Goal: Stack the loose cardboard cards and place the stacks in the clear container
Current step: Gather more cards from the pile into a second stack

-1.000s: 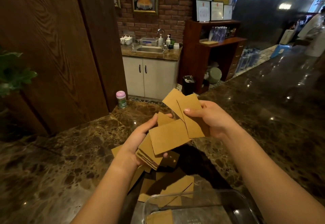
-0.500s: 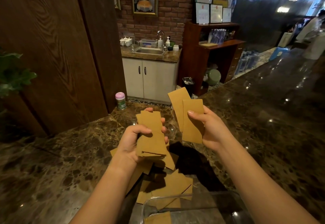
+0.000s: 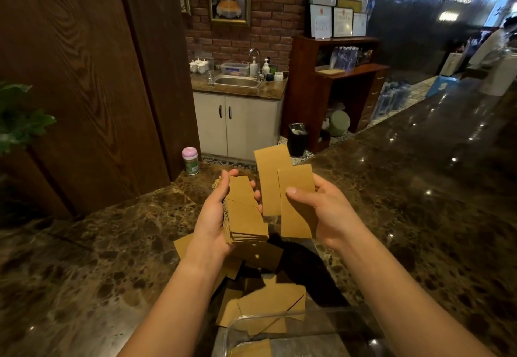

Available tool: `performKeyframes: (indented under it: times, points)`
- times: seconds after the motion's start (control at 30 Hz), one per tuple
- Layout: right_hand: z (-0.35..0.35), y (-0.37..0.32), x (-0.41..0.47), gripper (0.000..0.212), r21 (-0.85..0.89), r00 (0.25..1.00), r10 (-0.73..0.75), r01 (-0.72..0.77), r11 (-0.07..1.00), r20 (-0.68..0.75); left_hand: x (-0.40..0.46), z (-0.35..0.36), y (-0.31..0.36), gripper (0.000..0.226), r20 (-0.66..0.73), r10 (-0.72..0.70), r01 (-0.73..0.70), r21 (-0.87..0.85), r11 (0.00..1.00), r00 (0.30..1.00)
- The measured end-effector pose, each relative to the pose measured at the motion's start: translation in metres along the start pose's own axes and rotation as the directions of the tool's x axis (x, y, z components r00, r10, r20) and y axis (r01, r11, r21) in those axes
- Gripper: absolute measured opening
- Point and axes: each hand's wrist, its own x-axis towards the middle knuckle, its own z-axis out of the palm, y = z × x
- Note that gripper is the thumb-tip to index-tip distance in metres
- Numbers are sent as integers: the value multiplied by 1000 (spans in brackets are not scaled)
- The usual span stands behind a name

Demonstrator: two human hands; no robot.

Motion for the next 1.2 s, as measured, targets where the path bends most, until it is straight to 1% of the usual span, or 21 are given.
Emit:
performKeyframes:
  times: [0.07, 0.13, 0.2, 0.3, 0.37, 0.43, 0.47, 0.5, 0.53, 0.6, 0.67, 0.7, 0.73, 0.8, 0.83, 0.9, 0.93, 1.0, 1.07, 1.13, 1.2]
  points:
    - [1, -2, -2, 30, -51, 992, -110, 107, 993, -58, 0, -2, 0, 32, 13, 9, -9, -33, 999, 1000]
    - [3, -4, -4, 27, -132, 980, -184, 173, 976, -79, 0, -3, 0, 30, 24, 32, -31, -46, 998, 999]
    - [6, -6, -3, 28, -107, 985, -167, 161, 981, -44, 0, -3, 0, 29, 33, 53, -52, -36, 998, 998]
    - [9, -7, -3, 29, -16, 998, -67, 67, 998, 17, 0, 0, 2, 23, 30, 64, -64, 21, 998, 998]
    - [9, -6, -2, 32, -31, 993, -107, 108, 994, 40, -1, 2, 3, 27, 36, 44, -45, 50, 998, 998]
    - [7, -5, -2, 33, -78, 973, -224, 228, 971, 51, -1, 3, 4, 37, 25, -17, 15, 85, 996, 1000]
    - [4, -5, -2, 35, -142, 948, -310, 318, 937, 72, -1, 2, 5, 43, 11, -57, 56, 94, 994, 998]
    - [0, -5, -2, 38, -251, 910, -399, 415, 875, 114, -2, 3, 6, 46, 4, -95, 94, 93, 991, 996]
    - [-4, -4, -1, 40, -374, 867, -465, 498, 783, 181, -2, 4, 7, 48, -3, -119, 119, 93, 989, 993]
    - [-7, 1, 2, 44, -543, 791, -523, 604, 583, 319, -3, 7, 10, 41, -17, -149, 150, 96, 984, 989]
    - [-9, 9, 5, 49, -603, 710, -574, 682, 414, 409, -4, 10, 11, 40, -42, -152, 156, 109, 982, 987]
    - [-9, 12, 6, 51, -610, 681, -595, 702, 367, 426, -3, 8, 10, 48, -45, -143, 148, 127, 981, 989]
    - [-10, 15, 7, 52, -612, 667, -610, 710, 349, 427, -2, 6, 8, 56, -27, -138, 141, 152, 978, 990]
    - [-13, 19, 10, 56, -624, 664, -613, 708, 332, 428, -3, 3, 5, 69, 36, -146, 136, 200, 970, 989]
    - [-14, 21, 11, 59, -639, 677, -595, 696, 327, 433, -4, 3, 4, 72, 62, -148, 131, 216, 968, 987]
    - [-15, 22, 12, 63, -655, 735, -544, 648, 388, 405, -4, 4, 3, 74, 93, -129, 106, 215, 971, 987]
    - [-14, 21, 12, 61, -638, 765, -538, 619, 459, 355, -6, 7, 4, 73, 114, -120, 97, 193, 976, 986]
    - [-11, 15, 8, 47, -551, 812, -551, 555, 624, 193, -8, 9, 8, 65, 179, -122, 105, 101, 989, 976]
    - [-8, 8, 5, 36, -419, 870, -492, 455, 786, 22, -8, 6, 10, 64, 222, -95, 96, 6, 995, 970]
    - [-7, 1, 4, 30, -192, 951, -299, 280, 941, -76, -6, 1, 10, 67, 207, -27, 27, 2, 1000, 978]
    - [-7, -4, 6, 27, -15, 993, -97, 96, 995, -70, -6, 0, 8, 69, 168, 40, -50, 57, 997, 985]
